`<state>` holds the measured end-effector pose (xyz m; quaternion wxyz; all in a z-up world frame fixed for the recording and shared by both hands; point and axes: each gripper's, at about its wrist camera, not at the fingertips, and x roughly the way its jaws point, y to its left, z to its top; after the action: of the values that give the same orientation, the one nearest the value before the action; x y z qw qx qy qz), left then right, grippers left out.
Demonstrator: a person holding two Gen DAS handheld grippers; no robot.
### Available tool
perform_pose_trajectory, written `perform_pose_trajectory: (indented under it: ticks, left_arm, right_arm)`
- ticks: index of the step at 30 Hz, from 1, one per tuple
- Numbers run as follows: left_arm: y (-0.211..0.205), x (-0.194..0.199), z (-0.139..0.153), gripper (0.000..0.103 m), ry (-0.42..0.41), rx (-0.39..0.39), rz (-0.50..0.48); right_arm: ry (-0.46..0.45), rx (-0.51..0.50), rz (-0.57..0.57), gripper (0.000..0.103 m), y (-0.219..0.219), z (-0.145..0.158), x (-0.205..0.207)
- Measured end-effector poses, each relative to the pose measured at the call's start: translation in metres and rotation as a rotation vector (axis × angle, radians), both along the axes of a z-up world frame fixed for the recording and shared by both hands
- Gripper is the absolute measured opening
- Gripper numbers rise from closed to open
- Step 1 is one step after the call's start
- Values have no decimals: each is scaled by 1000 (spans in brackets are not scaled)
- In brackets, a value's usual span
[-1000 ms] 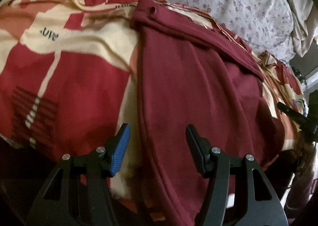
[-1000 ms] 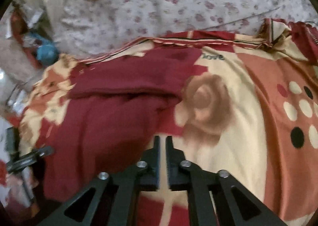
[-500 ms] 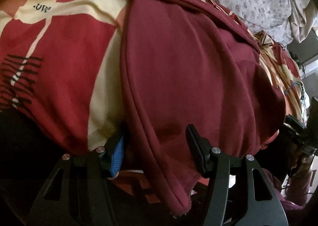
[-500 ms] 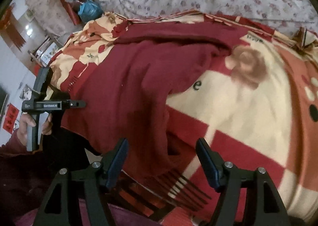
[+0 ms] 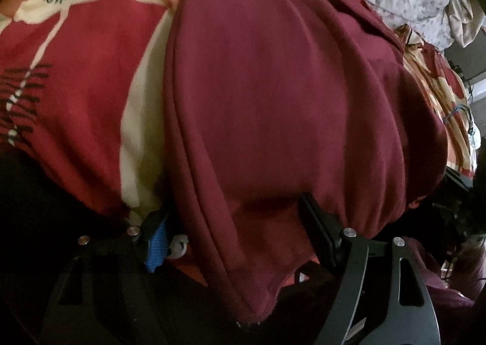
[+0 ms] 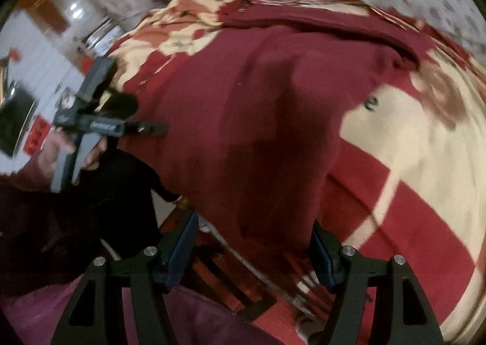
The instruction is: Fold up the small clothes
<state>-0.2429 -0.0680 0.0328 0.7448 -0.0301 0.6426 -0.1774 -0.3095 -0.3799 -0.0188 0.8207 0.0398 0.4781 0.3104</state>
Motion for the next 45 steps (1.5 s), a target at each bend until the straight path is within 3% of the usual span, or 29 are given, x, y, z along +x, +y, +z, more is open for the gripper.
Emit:
perform_pose_trajectory:
  ticks: [2,4,6,8,10,12,17,21,25,26,29,34,35,36,38,45]
  left_arm:
    - [1,1,-7,78,46,5,-1]
    - [4,2,-10,77,59,-3,16]
    - [6,1,-6,71,52,-24,28]
    - [6,0,2,48,24,-24,16]
    - [9,-2,12,11,-20,-10,1]
    - [14,-5,27,6,-69,-60,-4]
    - [35,-20,71,6,-215,-110,-3]
    - [57,-13,55,5,-173,-92,54]
    - [55,-16,53,5,-172,-91,56]
    - [55,-15,53,5,-170,-88,57]
    - [54,-9,49,5,-158,-95,67]
    - [58,0,56,5,-167,-140,71]
    - [59,2,61,5,-177,-146,71]
    - [60,6,68,5,-195,-156,73]
    - [64,17,83,5,-232,-188,85]
    - [58,87,130,5,-370,-281,123]
  right_arm:
    - [3,37,-36,67,-3,-4,1]
    - [-6,29,-55,59,1,-5,-1]
    - [-26,-20,-56,28,8,-2,-4]
    - [-5,13,-56,18,6,2,-5]
    - [9,49,-38,15,7,10,-9]
    - [-1,67,-12,13,11,20,-16]
    - [-5,112,37,11,18,39,-41]
    - [58,118,5,11,13,17,-40]
    - [114,109,-11,11,12,0,-31]
    - [122,119,-22,13,10,-2,-28]
    - [135,125,-34,35,13,-6,-22]
    - [156,158,13,33,28,-16,-19]
    - [160,193,16,21,26,-15,-19]
    - [150,216,20,14,21,-10,-20]
    - [112,264,26,12,14,8,-16]
    - [-117,413,-103,9,-37,86,26]
